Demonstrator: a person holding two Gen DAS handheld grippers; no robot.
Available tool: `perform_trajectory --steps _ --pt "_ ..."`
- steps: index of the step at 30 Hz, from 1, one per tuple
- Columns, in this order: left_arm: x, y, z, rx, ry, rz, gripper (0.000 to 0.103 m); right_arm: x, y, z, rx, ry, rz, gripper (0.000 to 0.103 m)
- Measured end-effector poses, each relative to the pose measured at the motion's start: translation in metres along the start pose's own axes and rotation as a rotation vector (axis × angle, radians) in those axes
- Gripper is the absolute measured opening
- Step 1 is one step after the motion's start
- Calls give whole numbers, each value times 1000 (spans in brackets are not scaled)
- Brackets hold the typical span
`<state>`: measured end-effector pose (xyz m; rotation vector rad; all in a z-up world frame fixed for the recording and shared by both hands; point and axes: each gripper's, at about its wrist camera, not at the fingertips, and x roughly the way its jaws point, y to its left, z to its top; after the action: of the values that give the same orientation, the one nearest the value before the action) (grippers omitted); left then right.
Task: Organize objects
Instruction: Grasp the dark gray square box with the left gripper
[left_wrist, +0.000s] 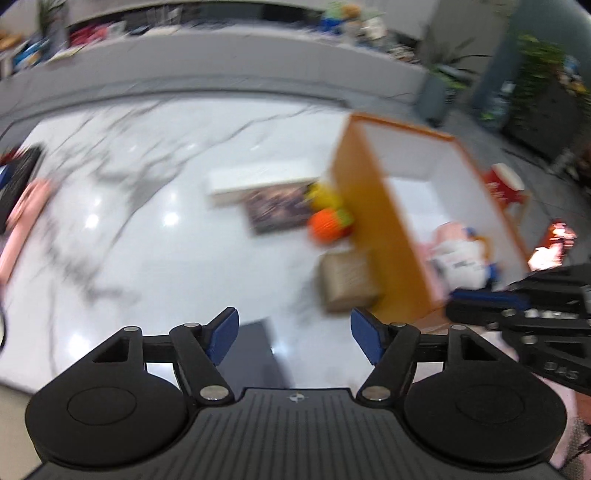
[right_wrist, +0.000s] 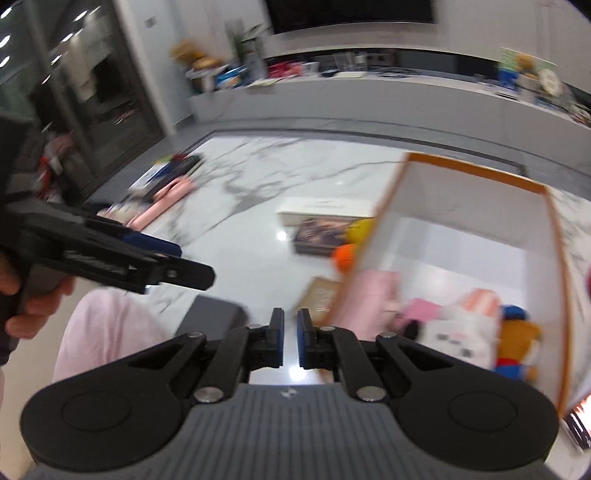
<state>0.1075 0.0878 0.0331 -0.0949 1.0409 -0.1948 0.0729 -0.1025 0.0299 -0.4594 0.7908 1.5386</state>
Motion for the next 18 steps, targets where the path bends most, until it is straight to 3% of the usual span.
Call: perform_trajectory --steps 5,7,9,18 --pt "19 27 -16 -97 52 44 88 24 30 7 -178 48 -5 9" --pt "27 32 -23 -122 67 43 90 36 36 11 -228 79 -2 14" --pt "35 34 -25 -131 80 45 91 47 38 14 -284 105 -6 28" --pt "61 32 -34 -154 135 105 93 101 30 35 -548 294 -11 48"
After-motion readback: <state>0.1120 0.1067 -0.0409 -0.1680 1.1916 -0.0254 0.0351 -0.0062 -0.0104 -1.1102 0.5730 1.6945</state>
